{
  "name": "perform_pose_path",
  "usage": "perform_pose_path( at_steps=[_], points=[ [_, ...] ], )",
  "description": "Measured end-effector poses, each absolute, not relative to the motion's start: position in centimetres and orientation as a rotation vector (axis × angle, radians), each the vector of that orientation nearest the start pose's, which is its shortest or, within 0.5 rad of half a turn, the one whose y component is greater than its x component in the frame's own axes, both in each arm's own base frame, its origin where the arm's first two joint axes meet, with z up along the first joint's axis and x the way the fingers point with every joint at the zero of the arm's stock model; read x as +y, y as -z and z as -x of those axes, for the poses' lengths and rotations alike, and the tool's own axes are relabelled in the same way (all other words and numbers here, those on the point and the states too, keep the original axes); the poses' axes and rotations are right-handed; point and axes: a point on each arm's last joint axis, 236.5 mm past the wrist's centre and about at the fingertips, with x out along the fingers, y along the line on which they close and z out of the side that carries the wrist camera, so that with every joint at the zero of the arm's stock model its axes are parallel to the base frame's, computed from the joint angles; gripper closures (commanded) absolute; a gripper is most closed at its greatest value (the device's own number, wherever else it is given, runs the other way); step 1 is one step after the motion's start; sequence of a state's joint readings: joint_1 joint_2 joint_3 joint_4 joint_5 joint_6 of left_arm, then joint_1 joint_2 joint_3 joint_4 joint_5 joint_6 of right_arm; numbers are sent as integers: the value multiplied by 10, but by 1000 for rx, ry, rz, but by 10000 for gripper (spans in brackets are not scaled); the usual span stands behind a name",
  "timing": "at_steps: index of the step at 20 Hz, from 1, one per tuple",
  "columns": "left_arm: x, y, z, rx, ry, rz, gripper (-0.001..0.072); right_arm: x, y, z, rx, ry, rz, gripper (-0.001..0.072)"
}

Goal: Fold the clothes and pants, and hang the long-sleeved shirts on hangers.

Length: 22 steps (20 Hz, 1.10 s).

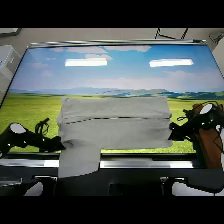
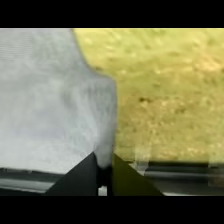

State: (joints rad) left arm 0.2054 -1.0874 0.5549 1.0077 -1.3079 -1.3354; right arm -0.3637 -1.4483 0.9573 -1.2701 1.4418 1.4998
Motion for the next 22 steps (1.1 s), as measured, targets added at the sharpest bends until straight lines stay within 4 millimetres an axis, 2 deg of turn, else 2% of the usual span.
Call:
perform_pose_path(
  at_steps=[3,6,8,10,13,15,18,21,22],
  points=[
    [-73,36,-250,1505,298,557,688,-30,54,-291,1702,16,-602,664],
    [-59,-3,-310,1341,262,535,688,-36,23,-333,1575,20,-624,664],
    [-53,-19,-345,1277,247,540,688,-39,13,-361,1502,23,-654,663],
    [-49,-25,-377,1242,245,543,688,-39,10,-389,1437,16,-699,663],
    [-50,-22,-417,1224,253,547,687,-38,15,-429,1355,0,-783,663],
    [-54,-11,-435,1238,261,548,687,-36,23,-450,1311,-7,-835,662],
    [-60,16,-451,1283,263,560,687,-29,37,-474,1264,-21,-857,661],
    [-63,39,-455,1330,256,576,686,-23,51,-491,1227,-22,-839,661],
    [-63,44,-455,1340,254,580,668,-23,55,-495,1218,-14,-839,609]
  ],
)
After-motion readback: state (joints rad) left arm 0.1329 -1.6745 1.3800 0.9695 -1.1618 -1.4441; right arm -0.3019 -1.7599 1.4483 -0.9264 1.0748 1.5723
